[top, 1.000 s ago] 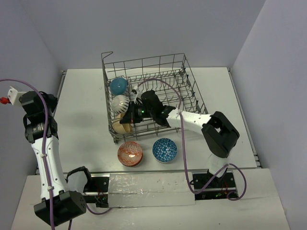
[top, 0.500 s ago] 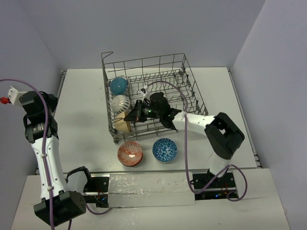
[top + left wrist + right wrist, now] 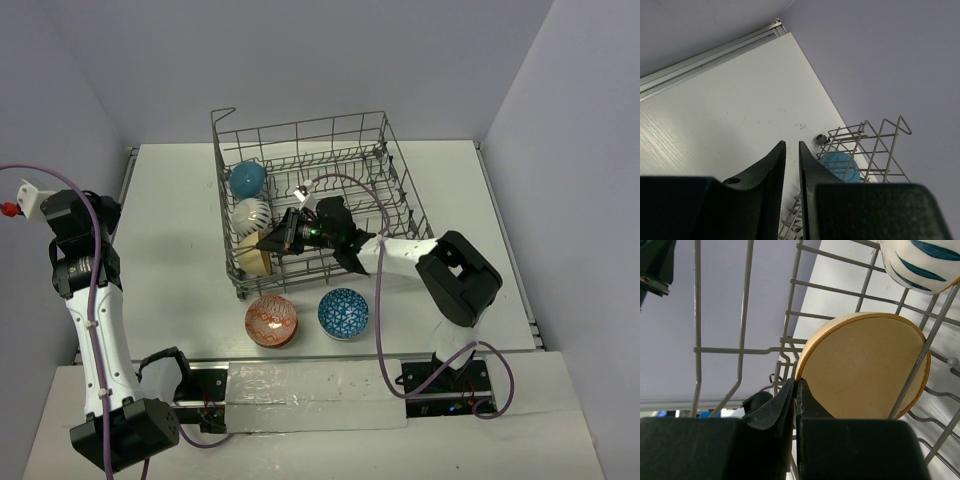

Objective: Load the bowls into the dish rack
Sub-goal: Turn the bowl upside down over the dish rack.

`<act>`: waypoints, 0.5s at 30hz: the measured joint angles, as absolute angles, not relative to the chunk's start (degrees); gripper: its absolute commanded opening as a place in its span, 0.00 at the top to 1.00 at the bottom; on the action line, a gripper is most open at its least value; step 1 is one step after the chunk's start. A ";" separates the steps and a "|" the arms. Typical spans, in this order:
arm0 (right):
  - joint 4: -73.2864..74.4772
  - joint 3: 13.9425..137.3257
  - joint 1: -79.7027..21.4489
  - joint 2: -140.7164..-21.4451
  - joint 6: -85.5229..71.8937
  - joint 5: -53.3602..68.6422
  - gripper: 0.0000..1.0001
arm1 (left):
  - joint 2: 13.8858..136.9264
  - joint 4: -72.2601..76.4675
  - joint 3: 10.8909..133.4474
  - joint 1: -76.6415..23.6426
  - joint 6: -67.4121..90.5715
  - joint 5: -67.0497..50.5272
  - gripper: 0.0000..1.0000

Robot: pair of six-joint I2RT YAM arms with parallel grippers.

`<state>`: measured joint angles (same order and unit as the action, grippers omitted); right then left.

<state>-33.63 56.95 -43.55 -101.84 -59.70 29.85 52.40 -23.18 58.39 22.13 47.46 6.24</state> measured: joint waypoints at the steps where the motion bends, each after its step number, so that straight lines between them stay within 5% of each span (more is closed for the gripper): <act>1: -34.28 56.86 -43.48 -102.08 -60.31 29.93 1.00 | 52.40 -23.18 58.39 22.04 47.46 6.24 0.78; 15: -42.74 56.55 -43.20 -102.54 -65.23 30.89 1.00 | 52.88 -23.18 58.39 21.93 47.46 6.24 0.78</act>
